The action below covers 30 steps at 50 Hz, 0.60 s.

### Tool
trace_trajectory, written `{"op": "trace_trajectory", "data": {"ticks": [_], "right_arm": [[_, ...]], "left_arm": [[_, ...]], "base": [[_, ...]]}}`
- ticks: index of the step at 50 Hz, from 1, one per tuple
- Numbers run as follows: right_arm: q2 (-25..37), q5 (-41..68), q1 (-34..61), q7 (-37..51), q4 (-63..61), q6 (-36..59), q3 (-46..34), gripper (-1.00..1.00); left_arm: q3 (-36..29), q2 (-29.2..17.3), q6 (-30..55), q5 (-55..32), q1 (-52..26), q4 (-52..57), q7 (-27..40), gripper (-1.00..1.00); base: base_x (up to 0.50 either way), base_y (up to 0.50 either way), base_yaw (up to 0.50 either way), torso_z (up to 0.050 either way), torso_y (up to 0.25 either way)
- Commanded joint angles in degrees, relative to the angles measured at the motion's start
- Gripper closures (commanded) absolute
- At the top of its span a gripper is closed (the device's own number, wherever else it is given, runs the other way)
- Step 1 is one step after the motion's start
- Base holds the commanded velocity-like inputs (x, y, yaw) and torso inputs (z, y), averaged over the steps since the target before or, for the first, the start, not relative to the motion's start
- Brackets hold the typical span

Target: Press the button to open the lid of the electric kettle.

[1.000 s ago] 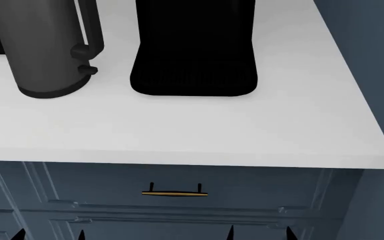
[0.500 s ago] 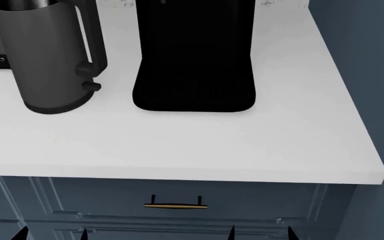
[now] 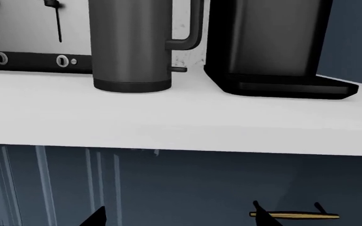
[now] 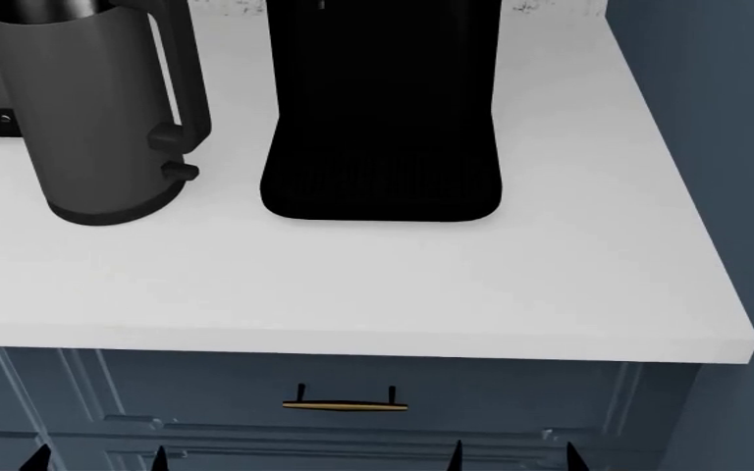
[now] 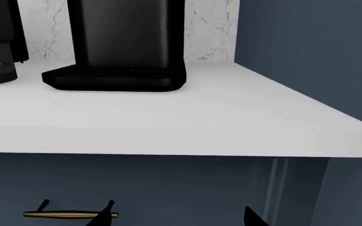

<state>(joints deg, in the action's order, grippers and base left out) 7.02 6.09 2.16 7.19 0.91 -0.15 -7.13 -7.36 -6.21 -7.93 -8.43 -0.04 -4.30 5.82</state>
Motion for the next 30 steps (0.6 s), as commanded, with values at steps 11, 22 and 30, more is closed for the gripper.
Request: {"op": "trace_trajectory", "data": {"ticks": [11,22,30], "right_arm": [[4.6,3.6,5.4,5.1,-28.1,28.8,0.7,-1.00],[5.3,3.5,4.1,6.0,-29.2,28.7,1.3,-1.00],[5.7,3.5,3.6,6.9,-28.5,28.6,1.7,-1.00]], "left_arm": [[-3.0,-5.4,38.9,-6.2,-6.3,33.8,6.6,-1.00],[4.0,-0.8,86.1,-17.3,-31.1,54.8,13.5,-1.00],[9.1,2.1,90.5,-19.8,-35.1,53.5,13.7,-1.00]], "base": [[0.00,0.00,0.00,0.000,0.000],[0.00,0.00,0.00,0.000,0.000],[0.00,0.00,0.00,0.000,0.000]]}}
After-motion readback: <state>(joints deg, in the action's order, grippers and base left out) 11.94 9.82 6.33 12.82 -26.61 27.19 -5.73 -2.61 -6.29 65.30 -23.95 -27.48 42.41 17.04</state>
